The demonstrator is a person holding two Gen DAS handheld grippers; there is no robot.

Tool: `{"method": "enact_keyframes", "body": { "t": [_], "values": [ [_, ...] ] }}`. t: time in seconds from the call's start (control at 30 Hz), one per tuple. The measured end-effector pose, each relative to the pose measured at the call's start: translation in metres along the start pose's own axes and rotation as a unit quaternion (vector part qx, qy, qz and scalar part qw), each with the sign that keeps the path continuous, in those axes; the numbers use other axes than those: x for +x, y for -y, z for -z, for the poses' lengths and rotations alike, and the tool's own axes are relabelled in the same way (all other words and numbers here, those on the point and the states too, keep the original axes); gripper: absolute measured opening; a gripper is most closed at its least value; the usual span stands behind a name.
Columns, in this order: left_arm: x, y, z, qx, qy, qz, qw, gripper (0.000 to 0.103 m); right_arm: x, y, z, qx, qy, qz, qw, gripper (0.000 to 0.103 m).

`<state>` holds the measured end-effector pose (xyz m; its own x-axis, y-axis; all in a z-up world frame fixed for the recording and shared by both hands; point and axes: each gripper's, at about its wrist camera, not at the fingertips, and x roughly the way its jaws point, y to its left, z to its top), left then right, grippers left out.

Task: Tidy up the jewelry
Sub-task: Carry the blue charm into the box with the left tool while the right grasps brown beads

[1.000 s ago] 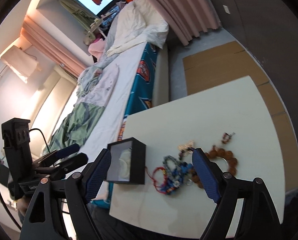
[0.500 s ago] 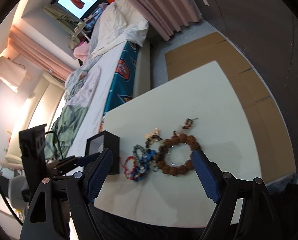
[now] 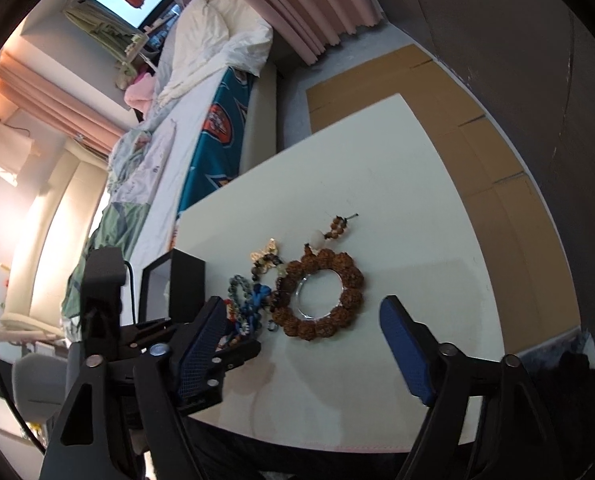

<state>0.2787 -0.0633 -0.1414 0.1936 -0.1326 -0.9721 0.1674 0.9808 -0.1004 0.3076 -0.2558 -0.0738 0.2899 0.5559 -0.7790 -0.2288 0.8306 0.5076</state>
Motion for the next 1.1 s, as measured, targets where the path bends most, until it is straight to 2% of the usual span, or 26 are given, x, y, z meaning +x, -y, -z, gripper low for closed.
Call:
{"method": "enact_keyframes", "body": {
  "t": [0.07, 0.1, 0.13, 0.2, 0.6, 0.8, 0.9, 0.93, 0.97, 1.1],
  "values": [
    [0.006, 0.004, 0.0, 0.011, 0.002, -0.02, 0.9997, 0.031, 0.005, 0.001, 0.001, 0.001, -0.007, 0.006, 1.0, 0.074],
    [0.005, 0.004, 0.0, 0.013, 0.006, -0.026, 0.9995, 0.015, 0.007, 0.001, 0.001, 0.0, -0.009, 0.009, 1.0, 0.074],
    [0.006, 0.002, -0.001, 0.008, 0.0, -0.026, 0.9996, 0.012, 0.009, 0.001, 0.001, -0.001, -0.011, 0.011, 1.0, 0.073],
    [0.0, -0.001, -0.002, -0.001, 0.01, -0.008, 0.9999, 0.012, 0.014, 0.001, 0.002, -0.003, -0.017, 0.016, 1.0, 0.069],
    [-0.063, -0.02, -0.007, -0.015, 0.084, 0.013, 0.9963, 0.012, 0.058, 0.008, -0.001, -0.003, -0.054, 0.057, 0.997, 0.034],
    [-0.09, -0.026, -0.006, -0.019, 0.114, 0.017, 0.9932, 0.012, 0.068, 0.005, -0.005, -0.017, -0.052, 0.094, 0.994, 0.031],
    [-0.101, -0.033, -0.006, -0.02, 0.124, 0.012, 0.992, 0.012, 0.076, 0.002, -0.005, -0.026, -0.061, 0.114, 0.991, 0.026],
    [-0.105, -0.035, -0.005, -0.021, 0.128, 0.009, 0.9914, 0.012, 0.079, 0.001, -0.005, -0.033, -0.062, 0.126, 0.99, 0.02],
    [-0.107, -0.036, -0.005, -0.022, 0.131, 0.007, 0.9911, 0.012, 0.081, 0.002, -0.005, -0.038, -0.066, 0.134, 0.988, 0.02],
    [-0.122, -0.047, 0.001, -0.03, 0.145, 0.003, 0.989, 0.012, 0.071, 0.006, -0.008, -0.028, -0.05, 0.122, 0.991, 0.019]
  ]
}}
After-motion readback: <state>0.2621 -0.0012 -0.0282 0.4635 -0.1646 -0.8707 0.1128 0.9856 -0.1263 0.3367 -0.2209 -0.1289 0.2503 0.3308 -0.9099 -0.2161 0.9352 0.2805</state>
